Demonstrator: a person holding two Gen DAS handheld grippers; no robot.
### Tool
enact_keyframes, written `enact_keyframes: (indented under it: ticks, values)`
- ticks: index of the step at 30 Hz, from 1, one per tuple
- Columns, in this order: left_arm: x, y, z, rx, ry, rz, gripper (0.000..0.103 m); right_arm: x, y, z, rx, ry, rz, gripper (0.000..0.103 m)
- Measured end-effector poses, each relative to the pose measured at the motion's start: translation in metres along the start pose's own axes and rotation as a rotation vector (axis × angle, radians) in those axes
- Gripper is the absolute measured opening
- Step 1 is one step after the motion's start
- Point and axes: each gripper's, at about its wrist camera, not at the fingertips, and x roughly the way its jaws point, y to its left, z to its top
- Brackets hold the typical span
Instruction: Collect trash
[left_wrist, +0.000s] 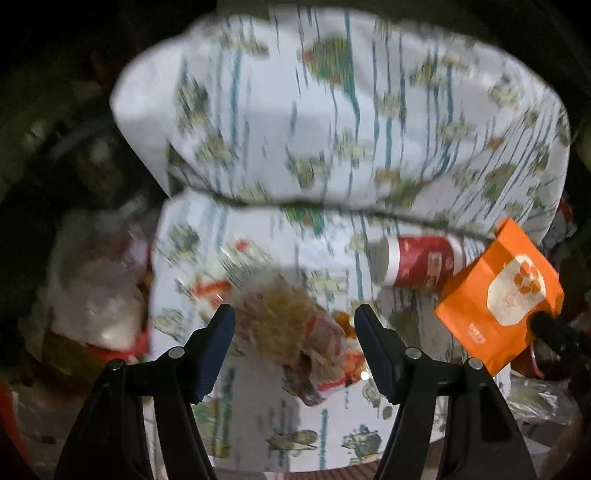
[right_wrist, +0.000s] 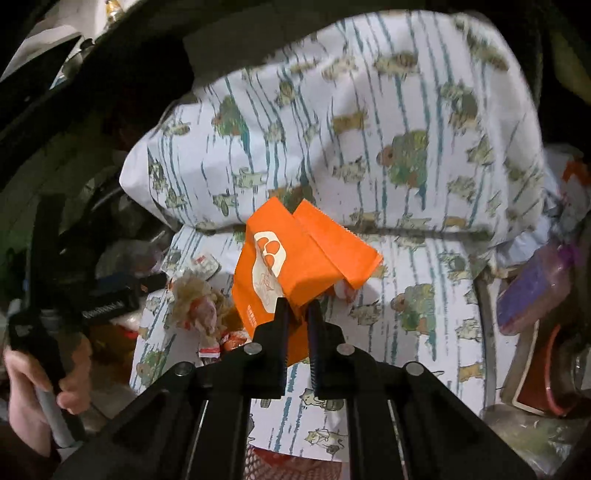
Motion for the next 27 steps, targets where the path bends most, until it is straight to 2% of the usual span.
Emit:
enact_keyframes:
  ticks: [5, 9, 13, 19, 20, 23, 24, 25, 27]
  values:
    - [0.040, -0.008, -0.006, 0.039, 0.094, 0.041, 0.069, 0.012, -0.015, -0.003, 0.019, 0.027, -0.037, 0.009]
    - [0.049, -0.005, -0.007, 0.020, 0.086, 0.084, 0.069, 0.019, -0.021, -0.005, 0.044, 0.073, 0.013, 0.009]
    - [0.053, -0.003, -0.007, -0.008, 0.098, 0.037, 0.069, 0.018, -0.025, -0.004, 0.030, 0.070, -0.009, 0.009]
    - [0.067, 0.001, -0.009, -0.044, 0.143, 0.060, 0.068, 0.016, -0.038, -0.006, 0.100, 0.094, 0.034, 0.009]
    - [0.069, 0.003, -0.009, -0.057, 0.144, 0.053, 0.065, 0.015, -0.039, -0.006, 0.097, 0.089, 0.025, 0.009]
    - [0.072, 0.006, -0.008, -0.080, 0.159, 0.009, 0.030, 0.015, -0.040, -0.006, 0.093, 0.088, 0.017, 0.009]
    - [0.072, 0.006, -0.008, -0.078, 0.159, -0.006, 0.014, 0.015, -0.040, -0.006, 0.094, 0.090, 0.021, 0.009]
    - [0.070, 0.006, -0.008, -0.077, 0.153, -0.012, 0.005, 0.015, -0.040, -0.006, 0.094, 0.093, 0.025, 0.009]
    - [0.061, 0.003, -0.006, -0.071, 0.127, -0.023, 0.004, 0.015, -0.038, -0.007, 0.084, 0.095, 0.027, 0.009]
